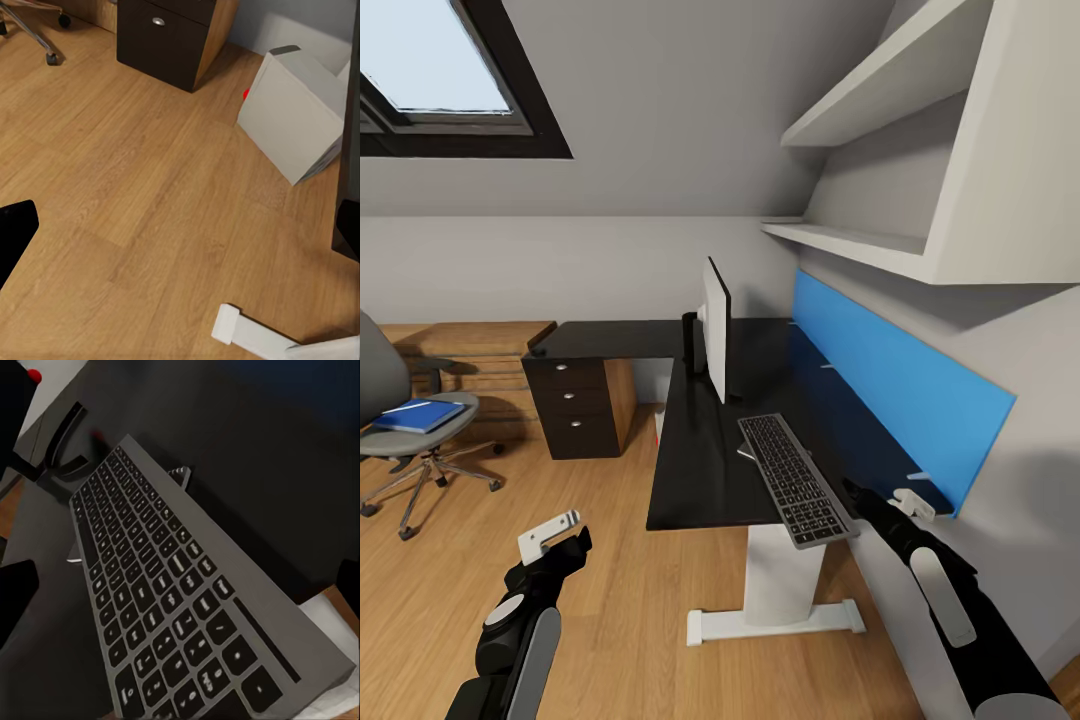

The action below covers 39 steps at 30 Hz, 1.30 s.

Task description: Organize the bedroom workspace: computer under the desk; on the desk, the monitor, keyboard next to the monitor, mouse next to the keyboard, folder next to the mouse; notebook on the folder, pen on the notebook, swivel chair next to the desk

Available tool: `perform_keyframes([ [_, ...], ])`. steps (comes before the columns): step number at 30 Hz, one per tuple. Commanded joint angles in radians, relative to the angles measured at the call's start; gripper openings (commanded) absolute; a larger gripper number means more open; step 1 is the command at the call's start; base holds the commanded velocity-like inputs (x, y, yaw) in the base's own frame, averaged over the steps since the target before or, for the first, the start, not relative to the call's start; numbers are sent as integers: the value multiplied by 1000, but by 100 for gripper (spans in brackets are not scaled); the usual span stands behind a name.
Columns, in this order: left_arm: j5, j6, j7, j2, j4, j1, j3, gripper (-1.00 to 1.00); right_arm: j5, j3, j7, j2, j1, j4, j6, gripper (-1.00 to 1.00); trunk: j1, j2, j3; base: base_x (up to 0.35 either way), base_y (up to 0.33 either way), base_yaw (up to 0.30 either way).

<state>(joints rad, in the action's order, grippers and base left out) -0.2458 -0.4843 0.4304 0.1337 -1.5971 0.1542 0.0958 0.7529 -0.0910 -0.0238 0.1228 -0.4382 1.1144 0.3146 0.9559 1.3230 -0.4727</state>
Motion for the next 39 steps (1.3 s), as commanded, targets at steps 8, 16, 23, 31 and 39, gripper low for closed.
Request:
perform_keyframes([
  [8, -10, 1, 10, 2, -3, 1, -1, 100, 212, -8, -1, 29, -1, -34, 78, 100, 31, 57, -26, -4, 0, 0],
  [16, -10, 0, 9, 2, -3, 1, -1, 100, 332, -9, -1, 47, -1, -46, 109, 100, 46, 85, -39, 0, 0, 0],
  [23, -8, 1, 3, -3, 4, 1, 1, 100, 339, -9, -1, 49, -1, -45, 110, 100, 46, 85, -39, -28, 0, 0],
  [31, -9, 1, 2, -3, 4, 1, 1, 100, 340, -8, -1, 50, -1, -67, 110, 100, 46, 85, -39, -235, 0, 0],
  [39, -10, 0, 3, 1, -5, 1, -1, 100, 344, -8, 0, 49, -1, -104, 111, 100, 65, 120, -54, -23, 0, 0],
])
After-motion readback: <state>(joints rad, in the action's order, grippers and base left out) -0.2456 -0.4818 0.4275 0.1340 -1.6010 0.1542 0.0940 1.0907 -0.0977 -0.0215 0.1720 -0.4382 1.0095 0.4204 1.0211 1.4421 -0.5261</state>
